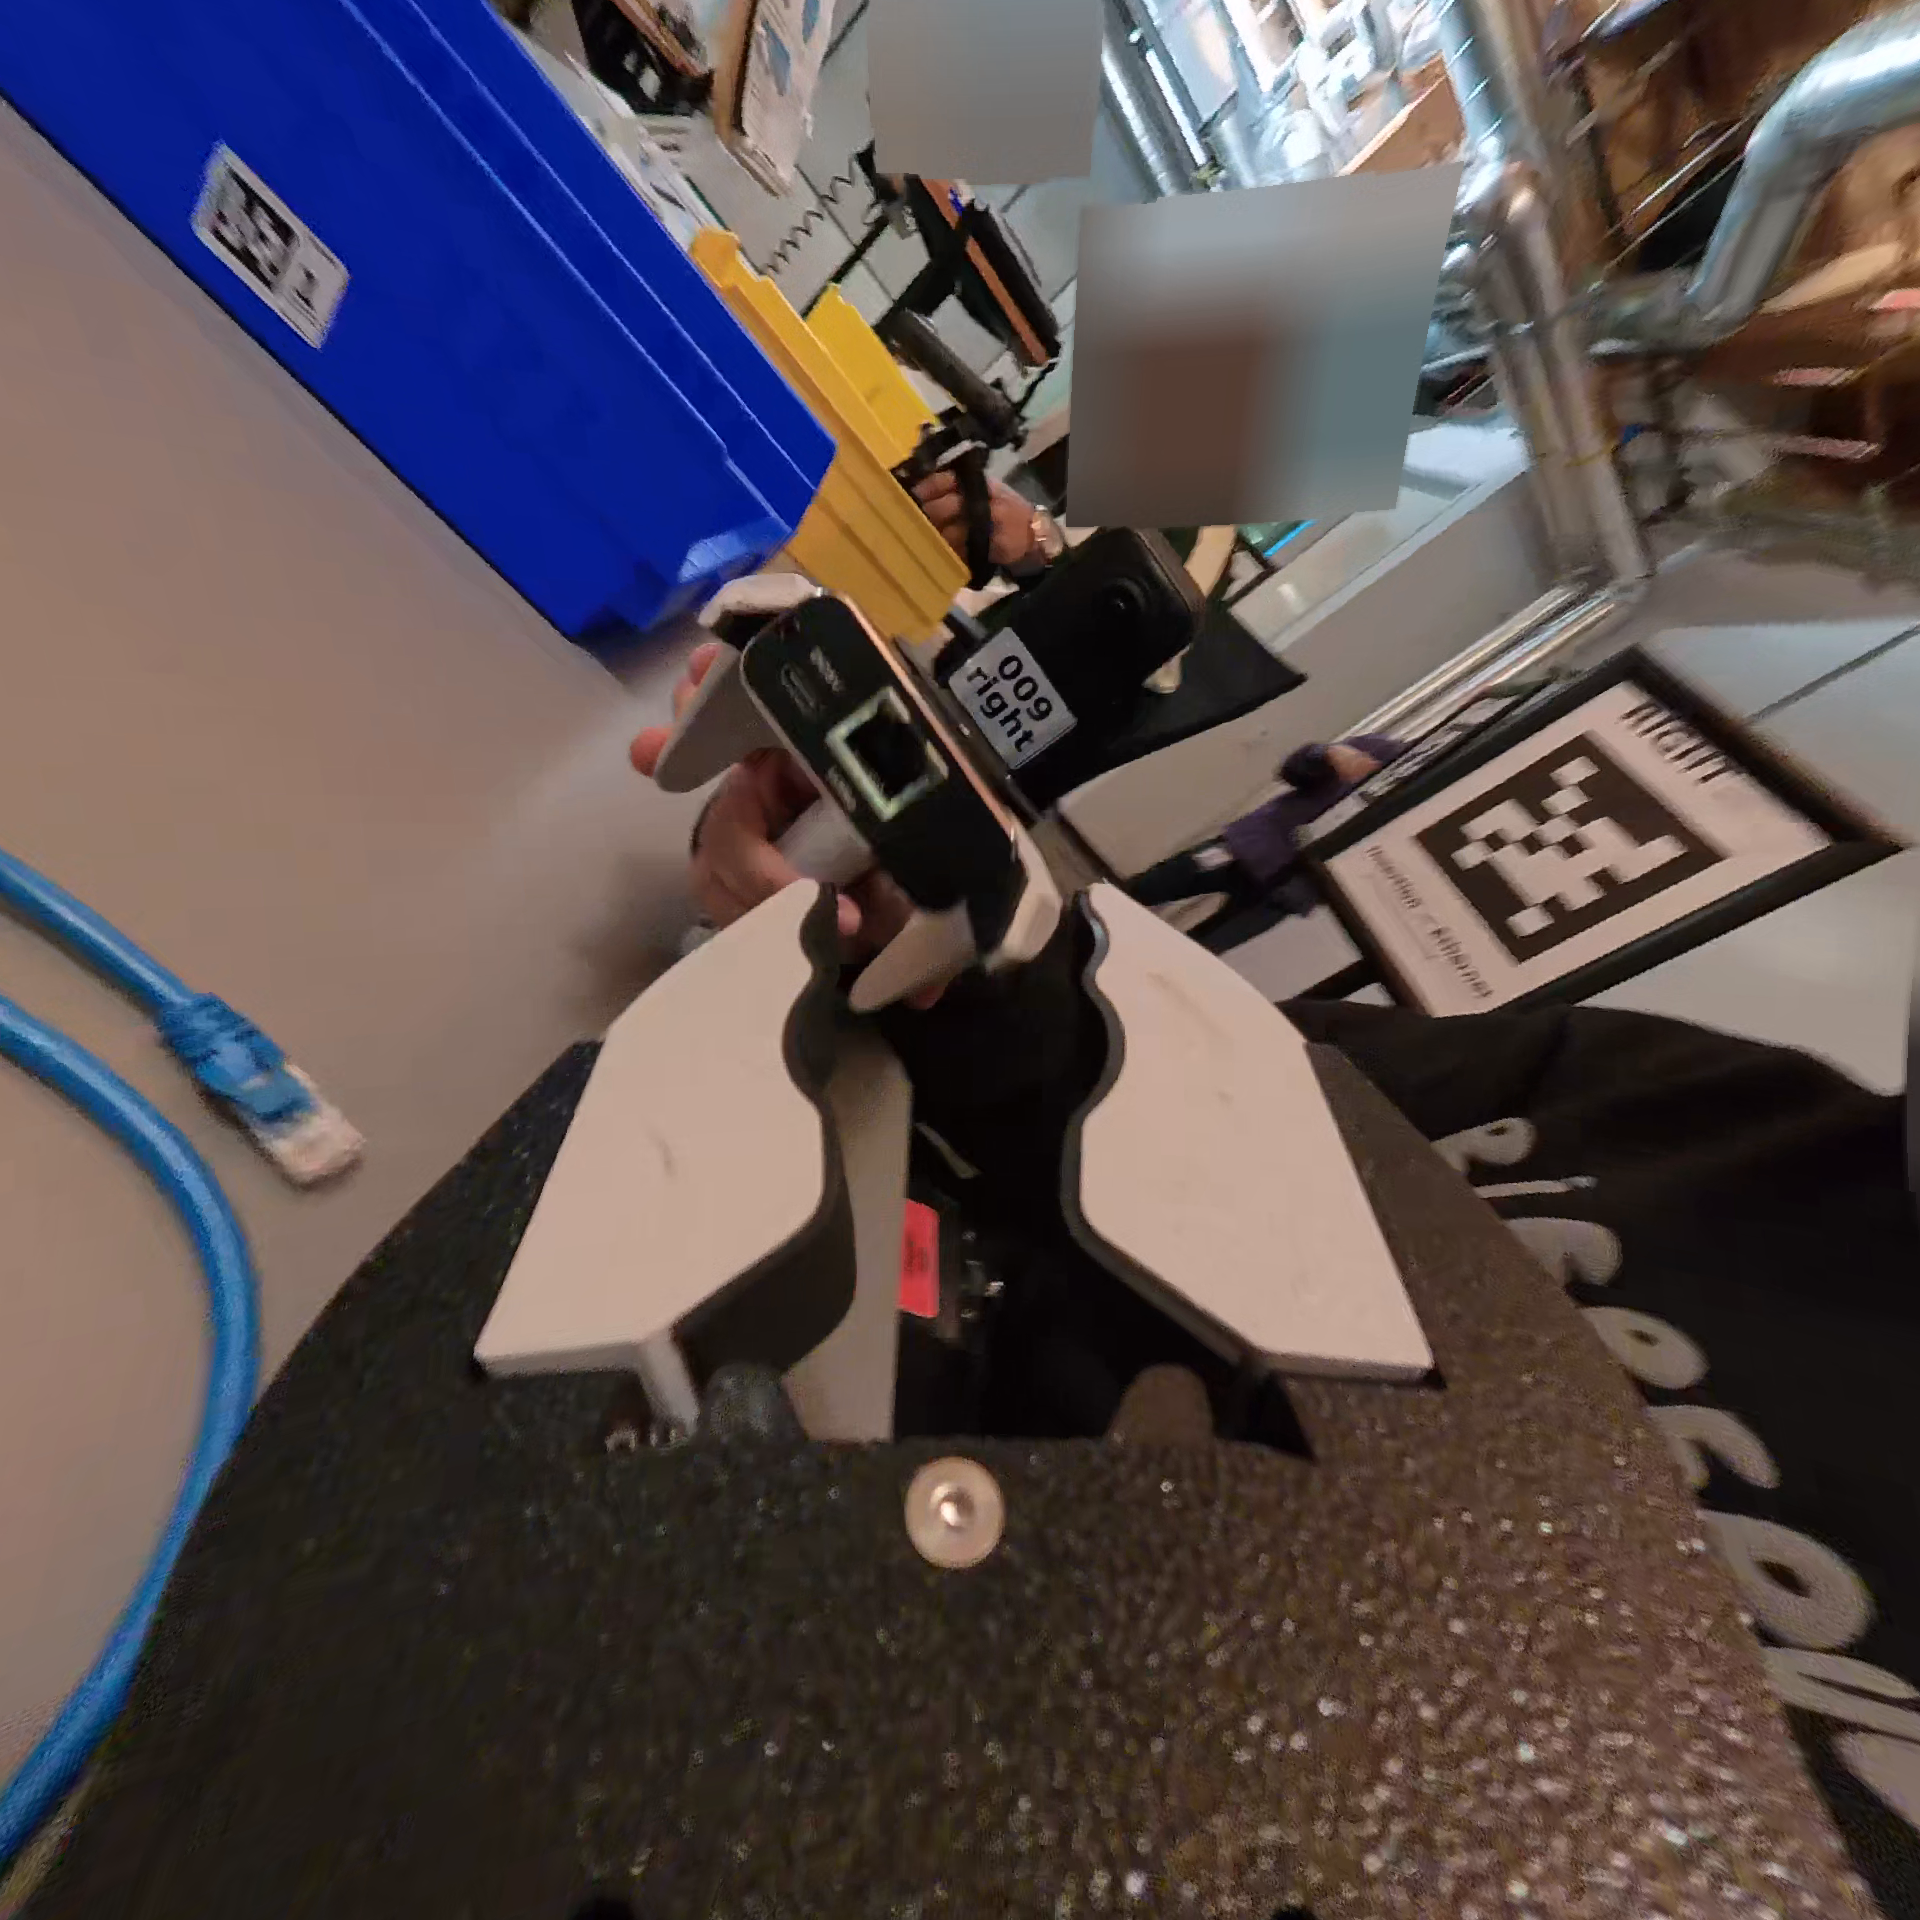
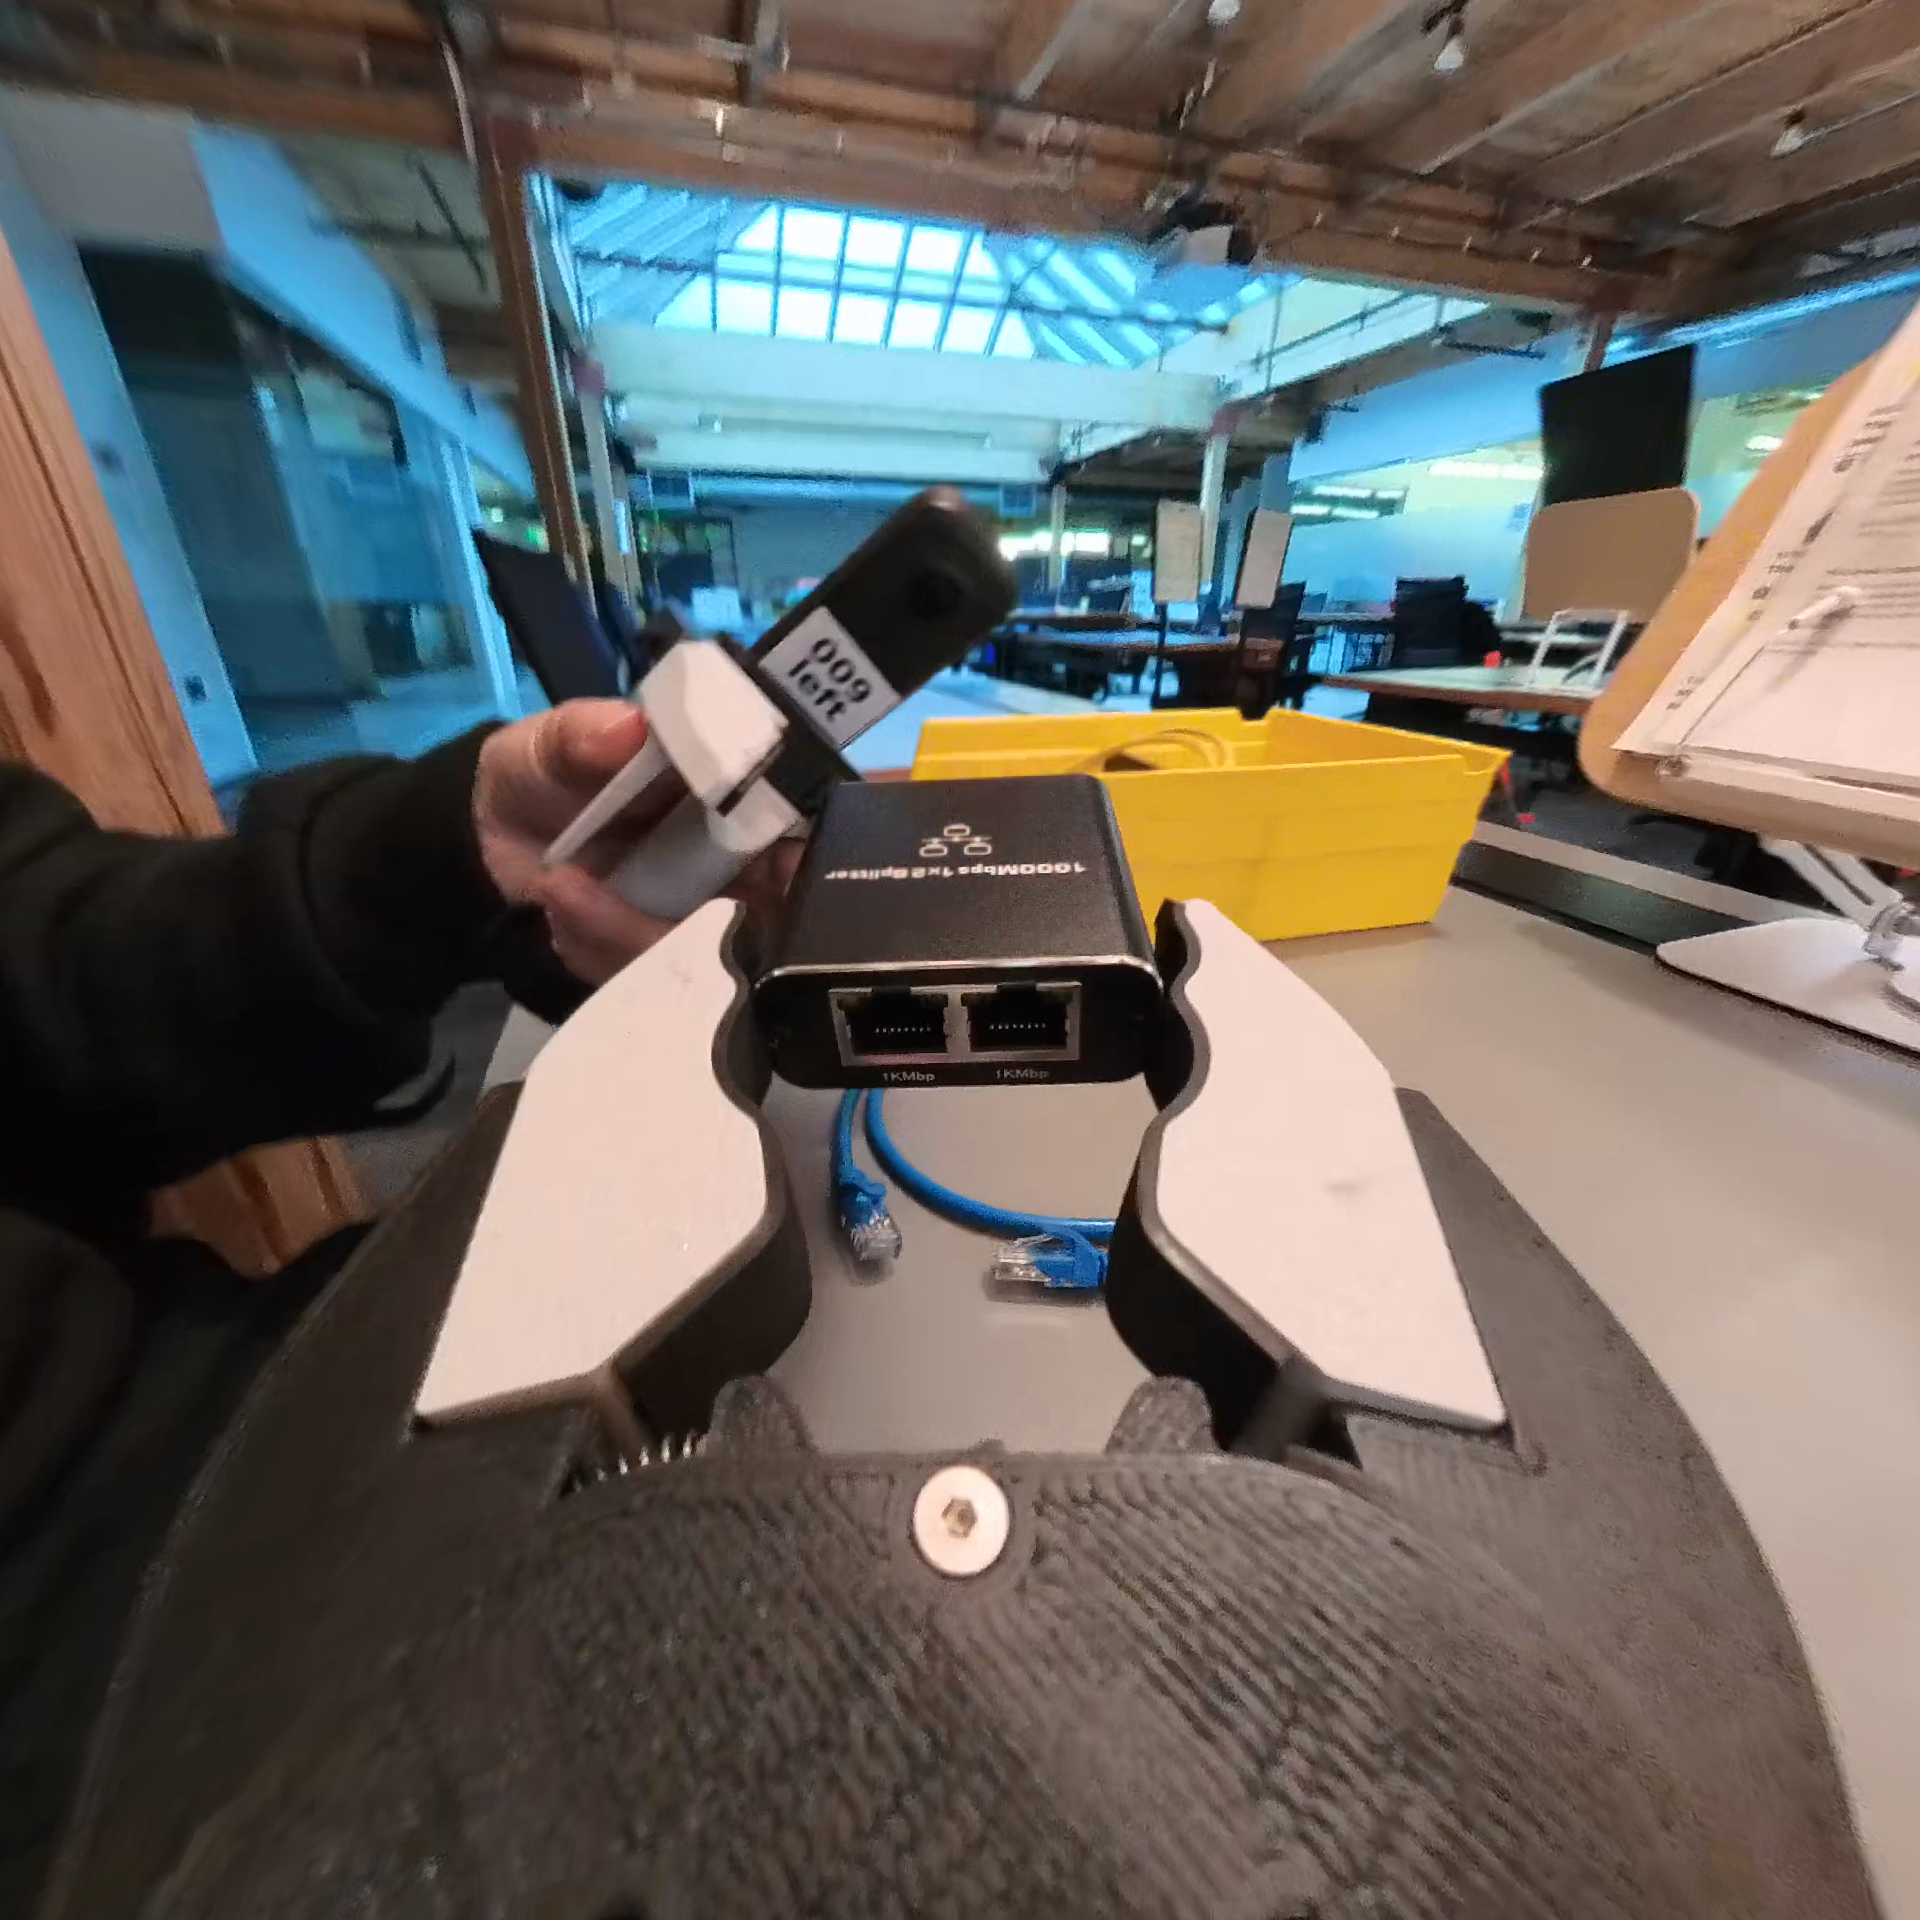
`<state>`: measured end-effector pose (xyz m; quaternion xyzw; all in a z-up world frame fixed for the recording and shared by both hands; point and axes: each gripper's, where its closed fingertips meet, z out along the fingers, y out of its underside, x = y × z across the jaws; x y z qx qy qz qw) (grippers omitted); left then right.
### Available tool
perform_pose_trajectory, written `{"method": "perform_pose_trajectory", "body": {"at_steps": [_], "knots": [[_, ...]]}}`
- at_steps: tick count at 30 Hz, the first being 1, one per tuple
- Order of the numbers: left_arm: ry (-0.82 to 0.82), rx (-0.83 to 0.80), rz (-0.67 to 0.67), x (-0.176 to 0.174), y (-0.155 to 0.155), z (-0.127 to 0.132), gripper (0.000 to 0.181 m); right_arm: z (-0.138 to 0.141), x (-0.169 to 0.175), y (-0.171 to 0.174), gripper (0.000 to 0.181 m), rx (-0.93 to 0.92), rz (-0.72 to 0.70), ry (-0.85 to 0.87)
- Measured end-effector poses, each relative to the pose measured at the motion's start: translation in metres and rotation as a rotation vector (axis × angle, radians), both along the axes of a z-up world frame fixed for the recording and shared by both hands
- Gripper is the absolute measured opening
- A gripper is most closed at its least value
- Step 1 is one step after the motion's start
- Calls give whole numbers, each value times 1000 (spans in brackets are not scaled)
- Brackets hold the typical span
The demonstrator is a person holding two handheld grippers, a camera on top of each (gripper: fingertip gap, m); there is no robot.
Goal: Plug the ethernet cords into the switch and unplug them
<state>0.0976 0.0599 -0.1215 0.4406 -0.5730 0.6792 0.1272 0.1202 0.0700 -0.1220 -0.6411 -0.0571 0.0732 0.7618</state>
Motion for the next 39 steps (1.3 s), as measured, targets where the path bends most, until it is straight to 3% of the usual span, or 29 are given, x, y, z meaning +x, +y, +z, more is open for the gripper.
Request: {"method": "perform_pose_trajectory", "body": {"at_steps": [4,8,10,13,16,21,27,33,39], "knots": [[-142,339,59,-2,24,-14,37,9,18,-15,73,83,-13,93],[-260,871,-2,-14,60,-57,35,15,20,-21,73,121,23,134],[-305,1026,-42,-17,73,-74,34,15,17,-20,73,123,39,126],[-296,1076,-202,-31,69,-101,28,12,10,-18,73,105,65,108],[-241,1107,-217,-27,72,-122,29,14,5,-20,73,120,100,103],[-225,1038,-272,-33,65,-128,16,18,-4,-25,73,151,183,119],[-231,1072,-212,-23,66,-129,11,19,-16,-28,73,157,263,119],[-306,1157,-152,-10,64,-122,9,12,-19,-21,73,108,234,67],[-405,1183,-78,-14,60,-76,8,-1,-22,-13,73,-11,189,-48]]}}
